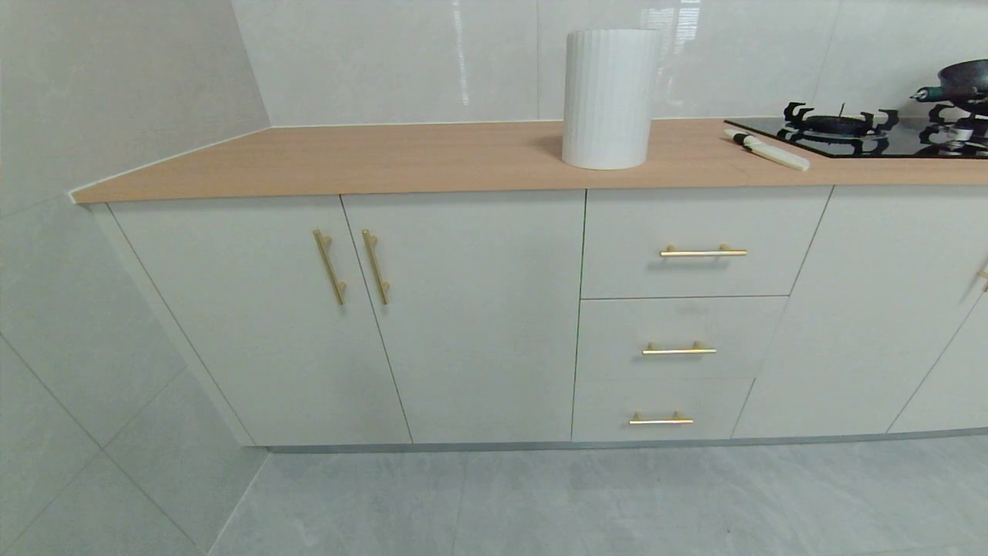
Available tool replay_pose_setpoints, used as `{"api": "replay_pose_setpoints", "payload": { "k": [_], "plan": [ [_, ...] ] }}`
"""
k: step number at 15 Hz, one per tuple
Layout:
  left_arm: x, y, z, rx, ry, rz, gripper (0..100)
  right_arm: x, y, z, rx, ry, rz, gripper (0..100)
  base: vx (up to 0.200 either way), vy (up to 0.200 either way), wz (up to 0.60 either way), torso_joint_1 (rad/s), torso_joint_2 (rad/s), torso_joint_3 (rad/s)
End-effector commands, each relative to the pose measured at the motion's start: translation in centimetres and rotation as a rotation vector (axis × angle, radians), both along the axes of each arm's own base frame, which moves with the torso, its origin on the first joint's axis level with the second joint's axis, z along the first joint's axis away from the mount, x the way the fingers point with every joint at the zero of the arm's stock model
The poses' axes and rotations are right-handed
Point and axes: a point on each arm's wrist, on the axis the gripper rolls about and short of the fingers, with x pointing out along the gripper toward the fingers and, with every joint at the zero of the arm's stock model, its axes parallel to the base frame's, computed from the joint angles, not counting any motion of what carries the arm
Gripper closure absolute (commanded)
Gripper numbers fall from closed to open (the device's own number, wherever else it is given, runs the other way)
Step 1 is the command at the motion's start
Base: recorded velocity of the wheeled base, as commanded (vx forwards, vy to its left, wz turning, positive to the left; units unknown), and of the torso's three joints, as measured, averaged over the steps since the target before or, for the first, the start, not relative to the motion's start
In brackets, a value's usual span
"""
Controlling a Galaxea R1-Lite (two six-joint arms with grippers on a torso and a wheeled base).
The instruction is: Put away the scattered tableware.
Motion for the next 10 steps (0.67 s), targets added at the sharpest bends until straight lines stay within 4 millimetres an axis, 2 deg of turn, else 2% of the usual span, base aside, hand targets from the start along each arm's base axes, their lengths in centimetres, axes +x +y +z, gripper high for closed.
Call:
{"api": "replay_pose_setpoints", "payload": {
  "k": [1,6,10],
  "plan": [
    [0.0,0.0,0.0,0.000,0.000,0.001,0,0.0,0.2,-1.5,-0.002,0.006,0.048,0,0.000,0.000,0.00,0.000,0.00,0.000],
    [0.0,0.0,0.0,0.000,0.000,0.001,0,1.3,0.9,-4.5,0.121,0.043,0.381,0,0.000,0.000,0.00,0.000,0.00,0.000],
    [0.0,0.0,0.0,0.000,0.000,0.001,0,1.3,0.9,-4.5,0.145,0.041,0.387,0,0.000,0.000,0.00,0.000,0.00,0.000]
  ]
}}
